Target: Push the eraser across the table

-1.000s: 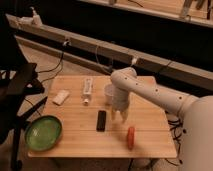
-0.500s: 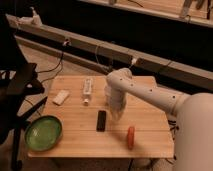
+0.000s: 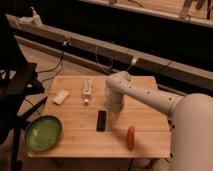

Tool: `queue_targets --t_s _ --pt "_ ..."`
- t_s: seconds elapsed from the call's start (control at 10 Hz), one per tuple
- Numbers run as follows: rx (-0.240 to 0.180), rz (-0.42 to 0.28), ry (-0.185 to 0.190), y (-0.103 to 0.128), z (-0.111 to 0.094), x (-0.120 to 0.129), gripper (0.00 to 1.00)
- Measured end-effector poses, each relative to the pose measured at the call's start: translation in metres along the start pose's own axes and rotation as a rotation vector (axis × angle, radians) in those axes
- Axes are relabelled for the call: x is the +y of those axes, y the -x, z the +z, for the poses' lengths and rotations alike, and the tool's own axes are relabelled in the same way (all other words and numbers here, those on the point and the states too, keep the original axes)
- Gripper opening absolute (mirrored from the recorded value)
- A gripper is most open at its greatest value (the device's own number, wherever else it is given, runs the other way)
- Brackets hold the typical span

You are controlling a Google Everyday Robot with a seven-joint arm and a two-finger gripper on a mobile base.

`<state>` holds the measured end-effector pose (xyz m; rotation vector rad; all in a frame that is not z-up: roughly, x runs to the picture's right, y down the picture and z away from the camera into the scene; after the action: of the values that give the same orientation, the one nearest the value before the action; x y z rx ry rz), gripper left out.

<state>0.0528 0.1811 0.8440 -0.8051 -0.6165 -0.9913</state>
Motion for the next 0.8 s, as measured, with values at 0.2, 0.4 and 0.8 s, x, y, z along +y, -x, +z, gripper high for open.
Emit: queue_targets --t_s 0.2,0.4,0.8 --pt "-0.004 -0.021 -0.004 -0.001 0.006 -0.009 0.00" --pt "-0.006 -0.044 -0.006 -0.002 0.011 -0.019 0.00" --pt "-0.026 -0.072 -0.008 -0.002 0.023 -0.029 0.00"
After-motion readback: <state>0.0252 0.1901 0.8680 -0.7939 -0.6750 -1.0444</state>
